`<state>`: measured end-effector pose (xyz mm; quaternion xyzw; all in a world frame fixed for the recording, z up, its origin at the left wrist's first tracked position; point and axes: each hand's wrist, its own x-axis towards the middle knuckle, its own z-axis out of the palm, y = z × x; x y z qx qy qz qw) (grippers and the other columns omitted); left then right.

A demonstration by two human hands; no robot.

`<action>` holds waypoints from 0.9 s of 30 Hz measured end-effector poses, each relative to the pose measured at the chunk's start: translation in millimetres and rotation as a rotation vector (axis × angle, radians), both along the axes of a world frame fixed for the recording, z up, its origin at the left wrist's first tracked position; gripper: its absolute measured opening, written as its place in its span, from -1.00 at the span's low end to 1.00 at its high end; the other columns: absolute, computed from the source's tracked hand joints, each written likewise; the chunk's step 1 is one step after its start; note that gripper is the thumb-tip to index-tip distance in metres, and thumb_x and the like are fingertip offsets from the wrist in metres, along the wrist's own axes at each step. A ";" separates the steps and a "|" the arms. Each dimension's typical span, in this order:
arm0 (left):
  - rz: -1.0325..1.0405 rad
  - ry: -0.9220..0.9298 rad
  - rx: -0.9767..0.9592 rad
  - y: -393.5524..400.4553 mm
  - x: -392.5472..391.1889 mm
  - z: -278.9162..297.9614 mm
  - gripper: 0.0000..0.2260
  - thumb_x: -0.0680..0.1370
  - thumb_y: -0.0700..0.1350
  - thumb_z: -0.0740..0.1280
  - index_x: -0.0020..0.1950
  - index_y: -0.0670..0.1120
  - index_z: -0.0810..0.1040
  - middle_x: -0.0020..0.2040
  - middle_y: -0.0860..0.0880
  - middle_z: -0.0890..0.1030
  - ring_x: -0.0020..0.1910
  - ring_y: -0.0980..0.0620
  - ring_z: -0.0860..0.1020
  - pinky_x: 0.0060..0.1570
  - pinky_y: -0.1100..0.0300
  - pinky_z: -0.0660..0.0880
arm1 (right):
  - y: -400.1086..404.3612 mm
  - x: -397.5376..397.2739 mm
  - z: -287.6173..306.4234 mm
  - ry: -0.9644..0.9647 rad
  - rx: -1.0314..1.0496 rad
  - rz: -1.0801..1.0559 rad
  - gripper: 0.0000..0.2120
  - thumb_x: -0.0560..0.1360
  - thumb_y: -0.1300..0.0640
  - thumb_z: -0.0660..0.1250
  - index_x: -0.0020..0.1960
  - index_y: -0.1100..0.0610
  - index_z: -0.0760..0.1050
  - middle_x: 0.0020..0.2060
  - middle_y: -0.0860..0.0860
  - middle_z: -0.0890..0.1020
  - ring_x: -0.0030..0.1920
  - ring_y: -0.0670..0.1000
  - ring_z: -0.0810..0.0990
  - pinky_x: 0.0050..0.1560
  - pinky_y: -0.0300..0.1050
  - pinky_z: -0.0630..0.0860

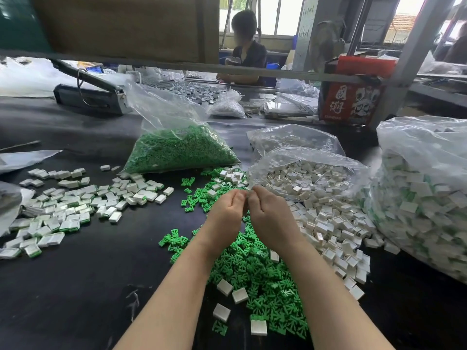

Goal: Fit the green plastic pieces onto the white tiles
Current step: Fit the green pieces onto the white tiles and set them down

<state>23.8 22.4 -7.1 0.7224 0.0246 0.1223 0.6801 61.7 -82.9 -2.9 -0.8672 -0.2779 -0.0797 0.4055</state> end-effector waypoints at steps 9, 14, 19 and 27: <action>0.075 -0.012 0.031 -4.3 4.0 -6.9 -0.75 0.69 -0.19 0.08 -0.03 -0.11 0.53 -0.13 0.01 0.60 -0.19 0.29 0.57 -0.17 0.41 0.45 | 0.8 -3.1 2.3 -0.113 -0.192 -0.040 -0.83 0.63 0.09 0.05 -0.12 0.08 0.29 -0.27 0.06 0.49 -0.23 0.12 0.43 -0.22 -0.04 0.20; 0.071 0.008 0.067 -0.4 4.7 -8.6 -0.79 0.69 -0.17 0.10 0.06 -0.06 0.53 -0.02 0.05 0.62 -0.04 0.23 0.59 -0.07 0.42 0.48 | 0.8 -2.5 2.8 -0.131 -0.263 -0.032 -0.79 0.64 0.08 0.02 -0.02 0.12 0.39 -0.14 0.16 0.61 -0.19 0.13 0.47 -0.20 -0.04 0.24; -0.006 0.019 0.116 5.9 0.0 -4.1 -0.76 0.69 -0.14 0.13 -0.09 -0.07 0.54 -0.18 0.03 0.61 -0.19 0.18 0.56 -0.13 0.27 0.47 | -3.2 -2.6 5.1 -0.154 -0.293 -0.016 -0.85 0.64 0.05 0.03 -0.07 0.05 0.28 -0.22 0.11 0.57 -0.26 0.10 0.42 -0.25 -0.05 0.22; 0.150 -0.066 0.316 13.7 -2.4 -2.6 -0.73 0.64 -0.07 0.26 -0.20 -0.16 0.55 -0.38 -0.06 0.48 -0.39 0.07 0.35 -0.36 0.08 0.31 | -6.2 -0.7 2.5 -0.186 -0.220 -0.004 -0.84 0.66 0.05 0.10 -0.09 0.04 0.31 -0.33 -0.03 0.48 -0.31 0.07 0.45 -0.34 -0.05 0.22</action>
